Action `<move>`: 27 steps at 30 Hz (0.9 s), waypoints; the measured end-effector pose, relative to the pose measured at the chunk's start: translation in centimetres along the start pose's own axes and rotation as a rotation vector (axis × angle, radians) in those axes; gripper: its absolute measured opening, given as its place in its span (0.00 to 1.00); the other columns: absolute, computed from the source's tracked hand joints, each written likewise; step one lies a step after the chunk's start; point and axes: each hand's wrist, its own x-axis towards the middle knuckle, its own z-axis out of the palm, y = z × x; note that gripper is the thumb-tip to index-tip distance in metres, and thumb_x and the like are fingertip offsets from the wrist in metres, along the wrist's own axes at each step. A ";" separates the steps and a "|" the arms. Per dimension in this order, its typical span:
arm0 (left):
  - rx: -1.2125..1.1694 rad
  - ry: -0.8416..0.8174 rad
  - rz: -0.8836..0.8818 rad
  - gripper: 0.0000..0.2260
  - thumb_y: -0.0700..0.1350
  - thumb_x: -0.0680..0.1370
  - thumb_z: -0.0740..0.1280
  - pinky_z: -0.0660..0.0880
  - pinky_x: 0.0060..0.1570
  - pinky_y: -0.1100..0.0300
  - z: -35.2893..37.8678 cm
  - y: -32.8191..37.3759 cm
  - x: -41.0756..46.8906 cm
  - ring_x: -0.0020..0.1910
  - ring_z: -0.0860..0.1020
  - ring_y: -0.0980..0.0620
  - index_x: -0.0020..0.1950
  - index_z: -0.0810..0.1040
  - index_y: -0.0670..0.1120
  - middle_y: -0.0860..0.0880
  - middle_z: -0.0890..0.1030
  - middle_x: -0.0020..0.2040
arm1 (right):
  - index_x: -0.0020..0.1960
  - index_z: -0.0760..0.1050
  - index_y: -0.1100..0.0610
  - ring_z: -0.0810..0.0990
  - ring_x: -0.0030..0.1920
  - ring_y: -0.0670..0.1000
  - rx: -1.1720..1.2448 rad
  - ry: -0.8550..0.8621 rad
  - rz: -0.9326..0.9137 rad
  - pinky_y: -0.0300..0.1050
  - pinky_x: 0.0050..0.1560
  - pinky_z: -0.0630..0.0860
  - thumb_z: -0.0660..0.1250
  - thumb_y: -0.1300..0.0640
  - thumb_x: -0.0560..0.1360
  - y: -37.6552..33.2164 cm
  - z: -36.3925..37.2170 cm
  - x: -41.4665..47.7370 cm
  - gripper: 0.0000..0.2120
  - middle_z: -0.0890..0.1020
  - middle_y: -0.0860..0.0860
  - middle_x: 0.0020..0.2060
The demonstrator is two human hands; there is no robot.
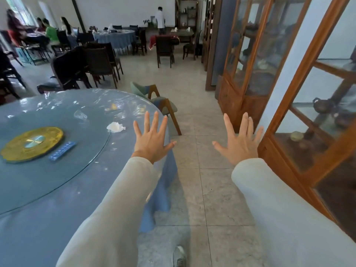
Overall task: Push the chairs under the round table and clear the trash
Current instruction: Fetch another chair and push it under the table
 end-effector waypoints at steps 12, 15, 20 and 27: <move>-0.056 -0.061 -0.017 0.42 0.71 0.79 0.52 0.45 0.75 0.28 5.5 -1.2 28.9 0.81 0.37 0.36 0.83 0.41 0.50 0.44 0.40 0.84 | 0.79 0.32 0.40 0.39 0.80 0.64 0.044 -0.056 0.079 0.70 0.74 0.36 0.55 0.25 0.74 0.8 7.3 28.1 0.46 0.38 0.61 0.80; -0.062 -0.063 0.011 0.41 0.71 0.79 0.51 0.43 0.75 0.28 7.5 -0.4 35.0 0.81 0.36 0.37 0.83 0.41 0.50 0.45 0.40 0.84 | 0.79 0.33 0.40 0.39 0.80 0.64 0.068 -0.066 0.102 0.71 0.75 0.37 0.55 0.26 0.74 1.8 9.5 34.2 0.46 0.38 0.61 0.80; -0.087 -0.073 0.003 0.41 0.71 0.78 0.52 0.42 0.75 0.29 12.8 1.2 46.3 0.81 0.36 0.37 0.83 0.41 0.51 0.45 0.41 0.84 | 0.80 0.35 0.40 0.41 0.80 0.64 0.045 -0.057 0.068 0.71 0.74 0.38 0.56 0.26 0.74 4.0 15.3 44.9 0.45 0.41 0.63 0.80; -0.084 -0.100 -0.035 0.42 0.71 0.79 0.53 0.41 0.74 0.29 19.6 4.4 64.6 0.81 0.36 0.38 0.83 0.40 0.52 0.46 0.41 0.84 | 0.80 0.35 0.40 0.42 0.80 0.65 0.040 -0.051 0.040 0.72 0.75 0.39 0.54 0.25 0.74 8.1 23.3 64.0 0.45 0.41 0.62 0.80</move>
